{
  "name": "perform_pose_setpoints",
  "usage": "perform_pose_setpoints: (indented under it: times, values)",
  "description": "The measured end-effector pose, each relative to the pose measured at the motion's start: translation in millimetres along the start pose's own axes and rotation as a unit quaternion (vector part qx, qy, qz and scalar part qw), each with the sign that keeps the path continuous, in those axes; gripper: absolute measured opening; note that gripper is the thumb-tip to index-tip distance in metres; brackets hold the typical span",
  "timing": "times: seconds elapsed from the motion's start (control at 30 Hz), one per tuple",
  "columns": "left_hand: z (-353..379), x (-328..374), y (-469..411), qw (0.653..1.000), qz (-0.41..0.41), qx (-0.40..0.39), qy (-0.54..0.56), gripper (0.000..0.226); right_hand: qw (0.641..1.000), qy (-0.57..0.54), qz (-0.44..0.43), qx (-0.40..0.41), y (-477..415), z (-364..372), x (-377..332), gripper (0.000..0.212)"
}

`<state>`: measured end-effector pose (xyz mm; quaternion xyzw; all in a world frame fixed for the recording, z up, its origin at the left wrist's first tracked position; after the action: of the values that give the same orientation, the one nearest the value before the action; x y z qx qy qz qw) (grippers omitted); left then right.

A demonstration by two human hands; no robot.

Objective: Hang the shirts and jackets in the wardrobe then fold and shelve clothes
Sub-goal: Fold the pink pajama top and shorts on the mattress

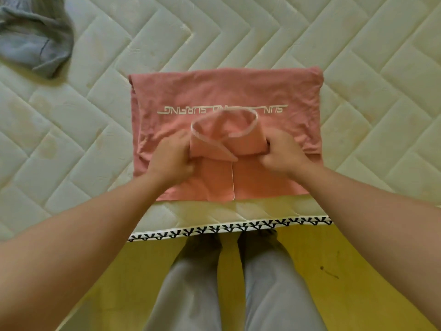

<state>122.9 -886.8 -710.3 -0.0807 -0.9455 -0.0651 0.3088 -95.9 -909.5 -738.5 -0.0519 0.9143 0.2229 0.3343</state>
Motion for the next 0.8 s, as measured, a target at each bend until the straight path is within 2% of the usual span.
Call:
perform_pose_setpoints:
  times: [0.07, 0.1, 0.17, 0.37, 0.5, 0.6, 0.7, 0.8]
  values:
    - [14, 21, 28, 0.984, 0.146, -0.039, -0.095, 0.013, 0.989, 0.127, -0.066, -0.025, 21, 10, 4, 0.035]
    - [25, 23, 41, 0.971, 0.182, -0.067, -0.141, 0.014, 0.98, 0.177, -0.084, -0.03, 29, 15, 7, 0.033]
    - [42, 15, 57, 0.949, 0.193, -0.117, -0.219, 0.023, 0.967, 0.228, -0.107, -0.035, 39, 26, 12, 0.031]
    - [53, 7, 47, 0.944, 0.131, -0.176, -0.246, 0.016, 0.942, 0.3, -0.143, -0.042, 37, 42, 13, 0.034]
    - [34, 9, 19, 0.968, 0.092, -0.127, -0.197, 0.002, 0.936, 0.299, -0.174, -0.061, 29, 34, 3, 0.029]
    - [6, -9, -21, 0.977, 0.03, -0.061, -0.201, 0.015, 0.948, 0.275, -0.16, -0.015, 0, 4, -4, 0.027]
    - [-24, -35, -67, 0.97, -0.028, 0.003, -0.242, 0.033, 0.949, 0.294, -0.102, 0.06, -43, -39, 1, 0.032]
    - [-43, -57, -114, 0.944, -0.072, -0.004, -0.321, 0.052, 0.935, 0.337, -0.03, 0.105, -88, -79, 14, 0.047]
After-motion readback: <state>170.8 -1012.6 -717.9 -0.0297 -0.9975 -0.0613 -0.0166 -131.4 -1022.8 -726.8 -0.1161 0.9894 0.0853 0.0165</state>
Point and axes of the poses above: each hand's wrist, its own y-axis away from the middle knuckle, its own z-axis out of the palm, x = y × z, the point moved 10 cm from there along -y, towards the middle knuckle, and after that the axes turned 7 degrees about x, right-handed, at the moved point
